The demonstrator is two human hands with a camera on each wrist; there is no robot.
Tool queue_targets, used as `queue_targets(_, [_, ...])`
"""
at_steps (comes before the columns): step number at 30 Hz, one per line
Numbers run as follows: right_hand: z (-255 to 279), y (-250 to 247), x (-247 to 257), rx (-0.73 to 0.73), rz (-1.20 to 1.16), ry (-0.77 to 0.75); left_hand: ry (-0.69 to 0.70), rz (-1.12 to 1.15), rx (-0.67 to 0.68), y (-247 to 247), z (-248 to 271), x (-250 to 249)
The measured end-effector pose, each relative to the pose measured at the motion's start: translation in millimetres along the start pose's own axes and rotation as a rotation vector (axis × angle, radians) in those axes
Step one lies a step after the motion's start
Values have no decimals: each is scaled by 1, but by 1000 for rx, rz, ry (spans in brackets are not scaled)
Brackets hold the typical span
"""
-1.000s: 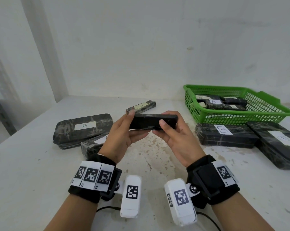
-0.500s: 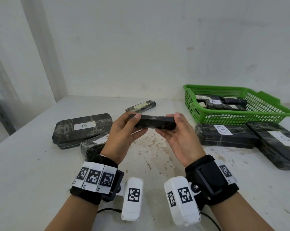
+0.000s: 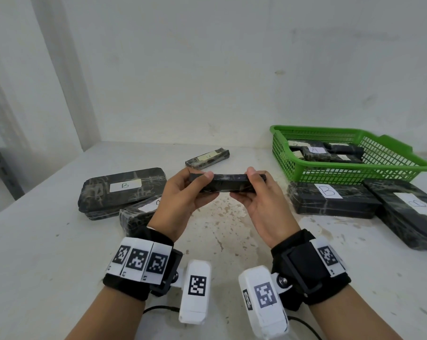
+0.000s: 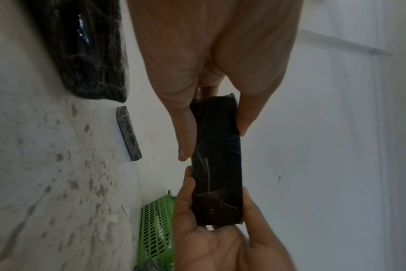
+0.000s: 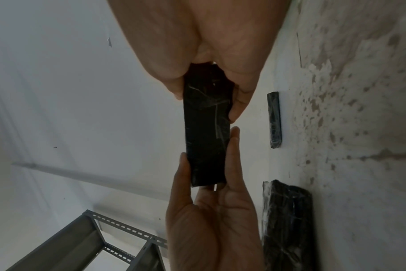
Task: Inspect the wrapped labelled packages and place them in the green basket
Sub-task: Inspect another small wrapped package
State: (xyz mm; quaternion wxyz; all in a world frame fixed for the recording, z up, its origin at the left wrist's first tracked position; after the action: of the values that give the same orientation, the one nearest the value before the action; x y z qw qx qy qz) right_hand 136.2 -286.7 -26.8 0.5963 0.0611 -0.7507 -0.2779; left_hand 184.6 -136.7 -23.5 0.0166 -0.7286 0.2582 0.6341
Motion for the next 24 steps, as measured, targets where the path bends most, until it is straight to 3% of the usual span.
queue_targets(4, [1,1,-1,25,-39,31,-4,-30,-24,-3,-2,1])
queue_targets(10, [0,-2,-6,1,117,-34,-43,6,8,2,1,1])
queue_targets(18, [4,1,-10,1,110,-24,-16,-90,-76,0,1,3])
queue_targets(24, [3,-2,-6,-39,134,-85,-38,-11,19,5,4,-2])
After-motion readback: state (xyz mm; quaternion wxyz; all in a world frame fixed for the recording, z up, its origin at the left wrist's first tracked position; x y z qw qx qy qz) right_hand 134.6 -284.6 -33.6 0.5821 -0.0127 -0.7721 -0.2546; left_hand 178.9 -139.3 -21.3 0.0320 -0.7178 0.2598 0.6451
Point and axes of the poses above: each hand's wrist, its own z-axis away from the middle knuckle, its own y-axis out of the palm, x = y × z, the point moved 2 cm from there along -z, towards the middle knuckle, and after that the axes turned 3 degrees about -z, right-handed, at the moved point
